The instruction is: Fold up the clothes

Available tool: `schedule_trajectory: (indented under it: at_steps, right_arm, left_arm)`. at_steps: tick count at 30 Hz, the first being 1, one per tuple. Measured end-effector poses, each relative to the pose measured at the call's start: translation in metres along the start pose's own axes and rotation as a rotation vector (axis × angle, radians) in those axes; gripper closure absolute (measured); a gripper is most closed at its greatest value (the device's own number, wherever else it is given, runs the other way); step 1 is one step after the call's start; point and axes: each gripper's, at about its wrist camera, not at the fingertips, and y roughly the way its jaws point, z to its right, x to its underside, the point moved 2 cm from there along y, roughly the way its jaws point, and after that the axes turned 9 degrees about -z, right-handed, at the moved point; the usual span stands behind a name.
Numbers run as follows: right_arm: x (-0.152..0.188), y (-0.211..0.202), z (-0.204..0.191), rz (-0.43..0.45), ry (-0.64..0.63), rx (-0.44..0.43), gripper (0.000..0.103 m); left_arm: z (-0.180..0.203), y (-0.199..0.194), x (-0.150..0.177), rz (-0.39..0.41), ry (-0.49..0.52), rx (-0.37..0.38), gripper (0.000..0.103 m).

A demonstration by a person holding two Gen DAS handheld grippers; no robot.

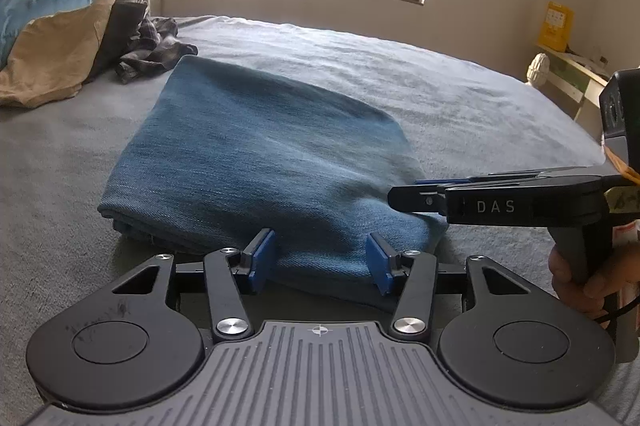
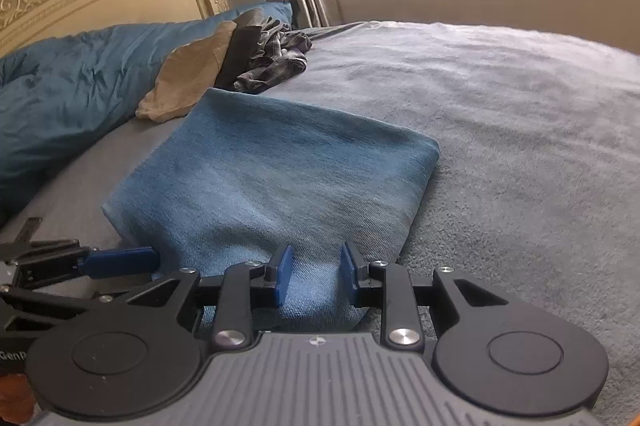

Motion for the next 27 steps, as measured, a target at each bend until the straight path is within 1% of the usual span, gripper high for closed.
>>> schedule_trajectory:
  at_steps: [4,14,27]
  right_arm:
    - [-0.0011,0.0,-0.0001,-0.012,-0.009,0.0,0.074]
    - [-0.0043,0.0028,-0.0002,-0.016,-0.004,-0.003,0.074]
    - [-0.0028,0.0035,0.0016,-0.014,-0.001,-0.005,0.074]
  left_arm:
    - [0.0009,0.0002,0.0001,0.0,-0.001,-0.005,0.053]
    - [0.0042,0.0017,-0.0003,-0.002,0.005,-0.023,0.053]
    - [0.0053,0.0024,0.0001,-0.002,-0.002,-0.028,0.053]
